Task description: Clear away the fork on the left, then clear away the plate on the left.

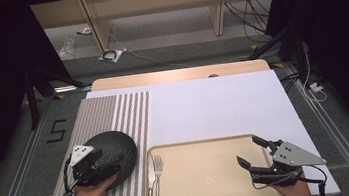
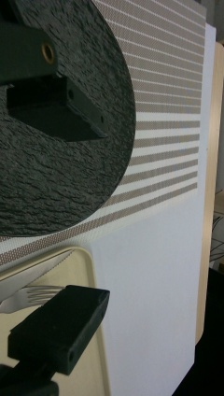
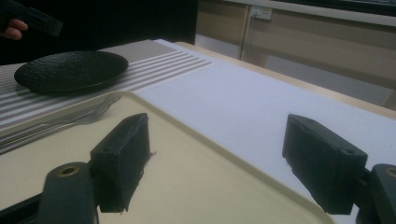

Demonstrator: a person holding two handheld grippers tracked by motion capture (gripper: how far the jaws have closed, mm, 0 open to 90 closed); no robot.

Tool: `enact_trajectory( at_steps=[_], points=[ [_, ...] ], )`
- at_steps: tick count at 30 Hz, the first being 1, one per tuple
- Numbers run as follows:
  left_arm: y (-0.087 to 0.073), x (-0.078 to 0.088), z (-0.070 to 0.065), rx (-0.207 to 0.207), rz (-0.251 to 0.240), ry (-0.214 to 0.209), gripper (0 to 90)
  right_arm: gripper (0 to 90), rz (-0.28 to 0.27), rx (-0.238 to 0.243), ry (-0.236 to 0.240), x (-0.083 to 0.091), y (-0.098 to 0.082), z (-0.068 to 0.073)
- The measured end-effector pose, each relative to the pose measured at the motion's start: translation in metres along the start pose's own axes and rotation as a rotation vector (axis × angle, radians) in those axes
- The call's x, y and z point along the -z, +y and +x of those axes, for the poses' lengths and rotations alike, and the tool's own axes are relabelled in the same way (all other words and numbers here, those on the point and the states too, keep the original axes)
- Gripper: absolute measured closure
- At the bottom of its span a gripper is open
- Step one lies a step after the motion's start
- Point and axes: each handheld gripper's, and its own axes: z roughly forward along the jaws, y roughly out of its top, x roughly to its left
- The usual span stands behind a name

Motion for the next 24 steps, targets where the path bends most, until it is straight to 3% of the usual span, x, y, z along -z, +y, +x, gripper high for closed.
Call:
enact_trajectory(
  at_steps=[24],
  points=[
    [-0.012,0.013,0.028,0.212,-0.004,0.116,16.1,23.9,0.001,0.005,-0.001,-0.001,0.001,0.001]
  ],
)
